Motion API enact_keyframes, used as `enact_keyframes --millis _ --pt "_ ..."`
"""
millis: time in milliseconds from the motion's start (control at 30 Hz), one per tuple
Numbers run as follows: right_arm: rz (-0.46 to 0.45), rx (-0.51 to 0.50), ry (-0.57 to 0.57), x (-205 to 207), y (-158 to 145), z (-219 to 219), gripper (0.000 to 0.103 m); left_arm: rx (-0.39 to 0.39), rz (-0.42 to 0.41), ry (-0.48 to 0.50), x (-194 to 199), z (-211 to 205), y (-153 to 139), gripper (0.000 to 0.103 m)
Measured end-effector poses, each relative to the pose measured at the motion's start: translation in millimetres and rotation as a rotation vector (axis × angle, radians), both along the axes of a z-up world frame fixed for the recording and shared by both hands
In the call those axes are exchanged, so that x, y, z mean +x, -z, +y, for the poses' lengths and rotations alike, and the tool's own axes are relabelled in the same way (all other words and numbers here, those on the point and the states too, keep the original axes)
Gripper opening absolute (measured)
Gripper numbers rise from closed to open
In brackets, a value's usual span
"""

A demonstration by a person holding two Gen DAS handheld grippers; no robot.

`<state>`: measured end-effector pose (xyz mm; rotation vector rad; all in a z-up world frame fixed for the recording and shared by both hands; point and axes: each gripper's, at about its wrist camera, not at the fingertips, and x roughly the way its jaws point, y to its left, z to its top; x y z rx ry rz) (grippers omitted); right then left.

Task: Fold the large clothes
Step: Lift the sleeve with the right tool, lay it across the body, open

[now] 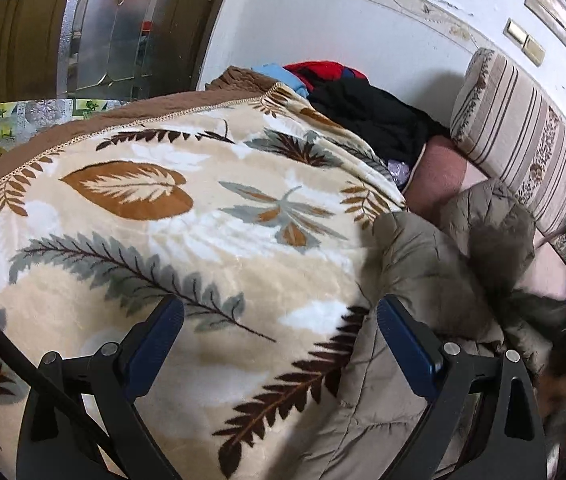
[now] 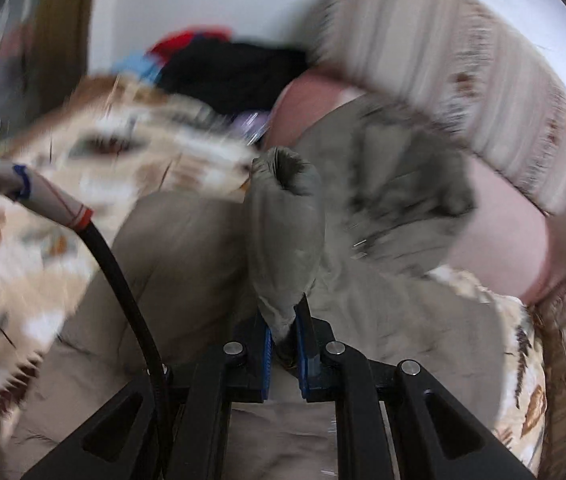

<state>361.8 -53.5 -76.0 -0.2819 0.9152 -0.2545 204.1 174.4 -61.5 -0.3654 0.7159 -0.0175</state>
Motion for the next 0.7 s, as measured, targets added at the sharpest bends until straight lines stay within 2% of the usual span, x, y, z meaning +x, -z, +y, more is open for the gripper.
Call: enact_keyframes --millis 100,133,167,267,333,467,533,600,700 --pt "0.005 -0.102 -0.026 7 24 19 0.032 -0.011 -0.007 -0.01 1 6 -1 0.097" --pt "0.007 -0.114 -0.034 7 27 22 0.042 -0.013 -0.006 -0.017 3 8 -1 0.097" --pt "0.008 -0.121 -0.043 8 30 26 0.046 -0.015 -0.001 -0.022 4 10 0 0.097" --pt "0.011 -0.062 -0.086 3 20 29 0.054 -0.038 0.018 -0.028 6 14 4 0.097" --pt "-0.004 0.036 -0.115 -17 4 23 0.059 -0.045 0.023 -0.03 5 16 5 0.097" --pt "-0.084 0.161 -0.107 -44 -31 4 0.06 -0.039 0.016 -0.031 1 14 3 0.097" --pt "-0.128 0.138 -0.061 -44 -41 -8 0.06 -0.031 0.018 -0.03 1 12 3 0.097" --pt "-0.129 0.096 0.014 -28 -39 -25 0.06 -0.027 0.026 -0.023 2 10 5 0.097" --pt "-0.082 0.109 0.139 4 -18 -50 0.041 -0.023 0.035 -0.02 4 8 7 0.097"
